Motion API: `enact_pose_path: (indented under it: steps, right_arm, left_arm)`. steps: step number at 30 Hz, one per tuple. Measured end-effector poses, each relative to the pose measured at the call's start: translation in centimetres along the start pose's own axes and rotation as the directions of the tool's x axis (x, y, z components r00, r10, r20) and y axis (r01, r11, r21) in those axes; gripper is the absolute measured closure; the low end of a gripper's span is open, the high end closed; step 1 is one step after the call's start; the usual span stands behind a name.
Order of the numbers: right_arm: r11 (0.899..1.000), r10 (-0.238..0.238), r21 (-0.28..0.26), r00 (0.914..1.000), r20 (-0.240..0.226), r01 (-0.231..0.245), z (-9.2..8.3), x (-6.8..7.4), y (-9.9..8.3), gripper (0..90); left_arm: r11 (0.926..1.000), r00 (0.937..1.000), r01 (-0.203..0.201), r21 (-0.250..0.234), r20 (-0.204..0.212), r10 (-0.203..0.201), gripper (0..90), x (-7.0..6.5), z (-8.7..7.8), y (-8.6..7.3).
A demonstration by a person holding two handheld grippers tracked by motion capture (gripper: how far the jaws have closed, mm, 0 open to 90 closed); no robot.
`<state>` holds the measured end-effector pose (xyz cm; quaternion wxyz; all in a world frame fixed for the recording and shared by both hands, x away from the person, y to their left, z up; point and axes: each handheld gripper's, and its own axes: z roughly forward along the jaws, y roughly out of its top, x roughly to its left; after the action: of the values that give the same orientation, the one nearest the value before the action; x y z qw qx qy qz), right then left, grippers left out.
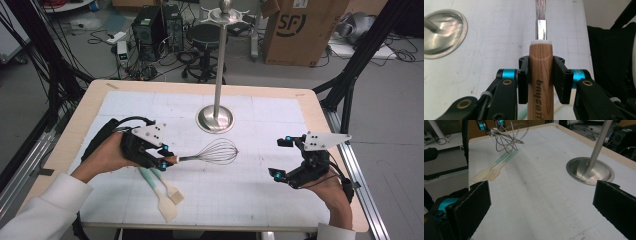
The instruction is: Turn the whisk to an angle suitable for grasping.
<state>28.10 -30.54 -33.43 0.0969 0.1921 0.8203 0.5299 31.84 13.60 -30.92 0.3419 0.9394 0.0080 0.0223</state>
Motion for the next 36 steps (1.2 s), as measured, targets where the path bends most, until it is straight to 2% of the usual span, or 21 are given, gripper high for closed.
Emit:
enact_pose_path:
  steps: [7,9,13,20,26,33,35,36]
  right_arm:
    - [1.0,-0.015,-0.008,0.9998,-0.01,0.015,-0.3,-0.2,0.5,0.1]
    - [1.0,-0.02,-0.006,0.9998,-0.009,0.019,-0.5,-0.1,0.6,0.1]
    - [0.999,-0.032,-0.014,0.9994,0.009,0.033,-1.0,0.0,0.9,0.1]
    - [0.999,-0.038,-0.008,0.9993,0.005,0.038,-0.9,0.2,1.0,0.1]
    - [0.999,-0.044,-0.011,0.999,0.008,0.044,-1.0,0.3,1.0,0.1]
    - [0.999,-0.048,-0.007,0.9989,0.003,0.048,-0.9,0.3,0.8,0.1]
    - [0.999,-0.048,-0.006,0.9989,0.003,0.048,-0.8,0.4,0.8,0.1]
    - [0.999,-0.047,0.0,0.9989,0.003,0.047,-0.8,0.4,0.8,0.1]
  left_arm:
    - [0.999,0.9995,-0.029,-0.033,0.01,0.029,68.6,0.8,2.2,1.7]
    - [0.9985,0.9987,-0.043,-0.033,0.027,0.044,68.6,1.1,2.8,2.1]
    - [0.9976,0.9977,-0.053,-0.043,0.04,0.055,68.6,1.5,4.2,2.4]
    - [0.9938,0.994,-0.089,-0.066,0.058,0.093,68.5,1.5,6.6,3.3]
    - [0.9917,0.9928,-0.081,-0.1,0.08,0.089,68.5,1.9,9.3,3.5]
    - [0.9896,0.991,-0.072,-0.125,0.103,0.085,68.5,2.2,11.6,3.2]
    - [0.9898,0.991,-0.052,-0.133,0.115,0.067,68.5,2.2,12.4,3.1]
    - [0.9899,0.9903,-0.065,-0.126,0.114,0.08,68.5,2.2,12.7,3.1]
